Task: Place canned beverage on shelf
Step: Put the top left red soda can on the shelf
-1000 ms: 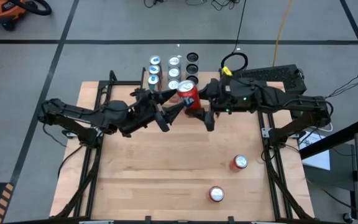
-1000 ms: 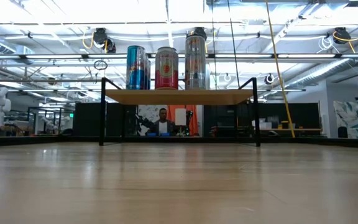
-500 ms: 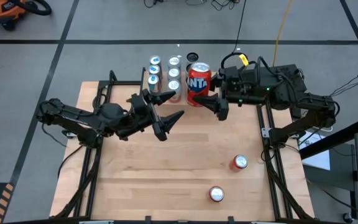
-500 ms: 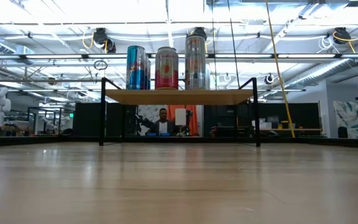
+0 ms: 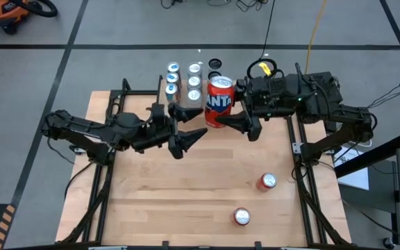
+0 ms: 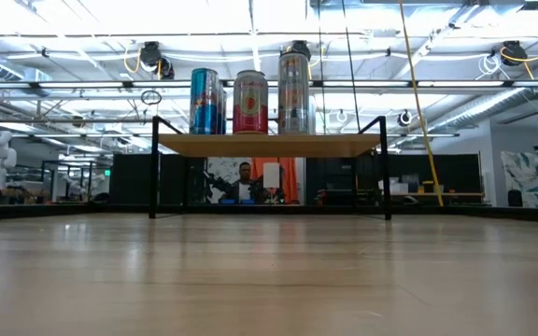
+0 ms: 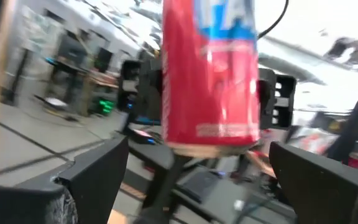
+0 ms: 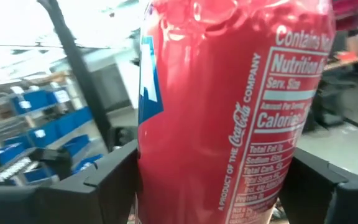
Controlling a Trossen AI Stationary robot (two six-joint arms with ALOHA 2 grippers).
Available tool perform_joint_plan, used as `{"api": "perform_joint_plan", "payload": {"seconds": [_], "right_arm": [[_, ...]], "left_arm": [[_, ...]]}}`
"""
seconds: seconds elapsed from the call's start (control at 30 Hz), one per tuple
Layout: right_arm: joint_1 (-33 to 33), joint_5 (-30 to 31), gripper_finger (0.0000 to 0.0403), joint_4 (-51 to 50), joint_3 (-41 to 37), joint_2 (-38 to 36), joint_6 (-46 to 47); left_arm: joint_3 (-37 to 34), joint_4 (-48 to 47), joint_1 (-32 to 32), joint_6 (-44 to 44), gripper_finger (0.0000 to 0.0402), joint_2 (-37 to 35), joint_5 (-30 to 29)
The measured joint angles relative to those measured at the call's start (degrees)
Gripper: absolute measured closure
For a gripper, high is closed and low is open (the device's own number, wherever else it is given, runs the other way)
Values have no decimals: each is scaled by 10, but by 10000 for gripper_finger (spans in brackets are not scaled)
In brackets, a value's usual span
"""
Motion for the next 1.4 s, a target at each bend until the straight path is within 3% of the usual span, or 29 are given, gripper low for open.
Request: {"api": "perform_joint_plan", "payload": {"seconds": [0.37, 0.8, 1.03, 1.4], "right_arm": [[0, -31, 112, 7, 0, 26, -8], [0, -27, 112, 8, 0, 30, -9], [0, -22, 112, -19, 0, 30, -23], [0, -11, 112, -28, 0, 39, -27]], "left_arm": [[0, 16, 40, -29, 11, 0, 128], [0, -30, 46, -52, 11, 0, 139], [0, -34, 50, -52, 11, 0, 117], [0, -36, 62, -79, 11, 16, 144]]}}
